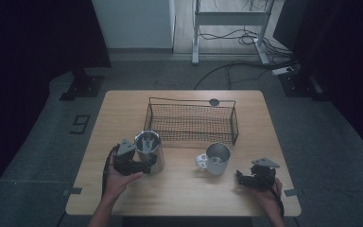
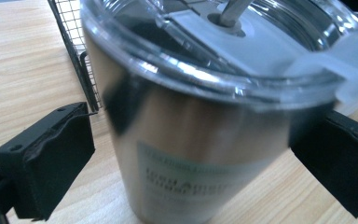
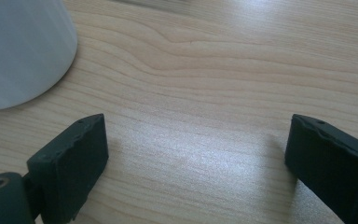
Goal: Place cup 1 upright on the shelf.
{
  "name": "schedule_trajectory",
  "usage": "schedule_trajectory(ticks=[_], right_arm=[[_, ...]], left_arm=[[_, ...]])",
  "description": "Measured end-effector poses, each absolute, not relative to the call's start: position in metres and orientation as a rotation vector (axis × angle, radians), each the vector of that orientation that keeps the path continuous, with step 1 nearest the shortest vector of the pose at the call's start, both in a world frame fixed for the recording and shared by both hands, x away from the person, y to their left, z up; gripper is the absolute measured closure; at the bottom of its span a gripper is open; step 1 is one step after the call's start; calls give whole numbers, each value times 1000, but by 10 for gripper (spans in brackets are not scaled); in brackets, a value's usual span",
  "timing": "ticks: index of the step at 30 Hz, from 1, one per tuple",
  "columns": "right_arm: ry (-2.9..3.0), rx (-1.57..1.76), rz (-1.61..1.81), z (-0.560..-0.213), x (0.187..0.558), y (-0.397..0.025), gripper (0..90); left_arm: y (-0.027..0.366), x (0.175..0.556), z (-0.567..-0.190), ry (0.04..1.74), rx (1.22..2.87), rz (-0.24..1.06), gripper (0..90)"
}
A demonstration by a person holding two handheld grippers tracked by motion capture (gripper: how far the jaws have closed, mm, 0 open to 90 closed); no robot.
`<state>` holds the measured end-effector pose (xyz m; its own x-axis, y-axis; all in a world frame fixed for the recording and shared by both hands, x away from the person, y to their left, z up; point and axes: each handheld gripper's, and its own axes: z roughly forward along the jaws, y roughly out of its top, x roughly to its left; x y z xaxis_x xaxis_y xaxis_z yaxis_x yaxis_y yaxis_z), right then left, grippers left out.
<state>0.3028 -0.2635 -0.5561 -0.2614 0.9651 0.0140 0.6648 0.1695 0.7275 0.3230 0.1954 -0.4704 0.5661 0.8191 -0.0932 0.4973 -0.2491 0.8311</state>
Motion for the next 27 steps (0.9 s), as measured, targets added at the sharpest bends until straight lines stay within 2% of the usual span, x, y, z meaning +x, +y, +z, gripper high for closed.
schedule_trajectory(ticks=[27], right_arm=[[1990, 1537, 873, -556, 303, -264, 63]], left_arm=[[184, 337, -475, 990, 1909, 514, 33]])
